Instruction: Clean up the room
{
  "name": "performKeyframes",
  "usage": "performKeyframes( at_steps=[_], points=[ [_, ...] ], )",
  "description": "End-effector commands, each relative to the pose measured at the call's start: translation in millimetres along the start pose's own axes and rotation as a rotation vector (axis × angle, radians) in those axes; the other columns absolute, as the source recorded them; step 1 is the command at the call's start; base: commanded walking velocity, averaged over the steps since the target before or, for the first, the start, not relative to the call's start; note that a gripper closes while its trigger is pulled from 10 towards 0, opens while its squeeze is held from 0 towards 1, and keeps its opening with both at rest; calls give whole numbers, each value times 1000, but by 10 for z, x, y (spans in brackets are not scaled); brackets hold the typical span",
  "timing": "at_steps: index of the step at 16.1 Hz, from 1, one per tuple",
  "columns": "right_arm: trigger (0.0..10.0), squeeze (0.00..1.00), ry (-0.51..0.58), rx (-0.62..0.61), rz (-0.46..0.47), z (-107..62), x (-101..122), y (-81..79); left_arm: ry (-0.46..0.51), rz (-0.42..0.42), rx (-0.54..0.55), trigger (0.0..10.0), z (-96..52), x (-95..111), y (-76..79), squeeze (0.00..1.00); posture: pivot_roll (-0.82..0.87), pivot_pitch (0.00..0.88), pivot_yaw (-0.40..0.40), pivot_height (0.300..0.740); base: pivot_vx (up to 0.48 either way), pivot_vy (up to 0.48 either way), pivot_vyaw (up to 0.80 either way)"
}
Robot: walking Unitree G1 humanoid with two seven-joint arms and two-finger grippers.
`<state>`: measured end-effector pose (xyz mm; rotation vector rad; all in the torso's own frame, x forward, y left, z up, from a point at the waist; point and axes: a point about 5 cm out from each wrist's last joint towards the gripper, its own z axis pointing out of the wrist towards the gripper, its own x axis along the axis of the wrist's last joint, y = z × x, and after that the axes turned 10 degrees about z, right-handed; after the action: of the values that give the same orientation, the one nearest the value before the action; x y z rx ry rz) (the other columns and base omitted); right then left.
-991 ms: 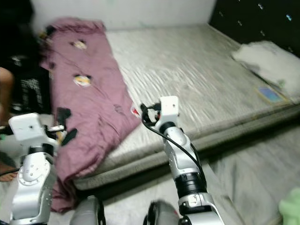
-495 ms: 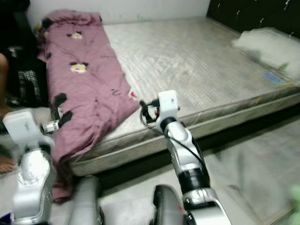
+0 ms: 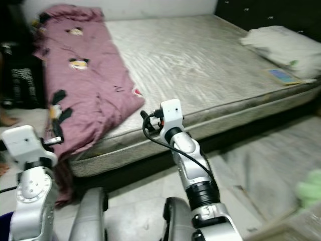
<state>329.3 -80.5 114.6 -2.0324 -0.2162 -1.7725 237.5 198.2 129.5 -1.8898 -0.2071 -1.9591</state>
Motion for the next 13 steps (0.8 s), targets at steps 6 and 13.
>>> performKeyframes(
  at_steps=[6, 13],
  points=[
    [10000, 0, 9, 57, -10, 15, 56, -45, 25, -27, -56, 10000, -10, 80, 68, 0, -12, 0, -82, 611, 129, 0, 214],
    [10000, 0, -2, 69, -6, 39, 53, -59, 26, -29, -67, 10000, 16, 91, 80, 0, -15, 0, -82, 611, 299, 0, 0]
  ],
)
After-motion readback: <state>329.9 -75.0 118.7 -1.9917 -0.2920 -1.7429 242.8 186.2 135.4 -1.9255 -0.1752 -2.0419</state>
